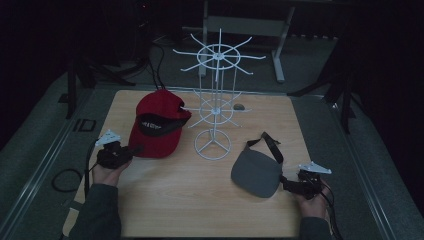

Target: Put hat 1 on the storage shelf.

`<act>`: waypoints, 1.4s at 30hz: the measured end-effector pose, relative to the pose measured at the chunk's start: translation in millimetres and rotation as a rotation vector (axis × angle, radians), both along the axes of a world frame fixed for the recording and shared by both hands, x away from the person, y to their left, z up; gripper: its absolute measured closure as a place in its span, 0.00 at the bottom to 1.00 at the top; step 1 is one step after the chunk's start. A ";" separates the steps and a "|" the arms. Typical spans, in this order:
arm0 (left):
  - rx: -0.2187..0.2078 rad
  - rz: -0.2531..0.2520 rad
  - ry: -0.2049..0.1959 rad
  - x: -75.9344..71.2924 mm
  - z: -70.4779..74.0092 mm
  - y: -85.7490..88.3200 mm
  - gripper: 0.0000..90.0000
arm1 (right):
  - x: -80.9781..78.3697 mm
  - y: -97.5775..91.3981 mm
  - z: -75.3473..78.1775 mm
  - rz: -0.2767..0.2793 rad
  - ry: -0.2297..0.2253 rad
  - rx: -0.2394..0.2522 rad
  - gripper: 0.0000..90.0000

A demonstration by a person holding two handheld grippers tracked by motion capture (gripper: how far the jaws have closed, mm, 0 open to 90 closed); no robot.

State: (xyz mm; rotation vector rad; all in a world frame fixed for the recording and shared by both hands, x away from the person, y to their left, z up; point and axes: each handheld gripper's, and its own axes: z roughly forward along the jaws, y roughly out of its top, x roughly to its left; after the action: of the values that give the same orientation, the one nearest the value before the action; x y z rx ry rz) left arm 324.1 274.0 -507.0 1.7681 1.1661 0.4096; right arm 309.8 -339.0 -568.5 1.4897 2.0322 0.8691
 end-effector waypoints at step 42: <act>-0.037 0.071 -0.167 -2.1 56.8 4.2 0.96 | 0.0 0.0 0.0 0.000 0.000 0.000 0.15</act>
State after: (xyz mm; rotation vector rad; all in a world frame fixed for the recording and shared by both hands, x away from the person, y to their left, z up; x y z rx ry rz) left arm 322.0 278.2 -450.3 1.6310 1.1125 0.5629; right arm 309.8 -339.1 -568.5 1.4892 2.0323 0.8690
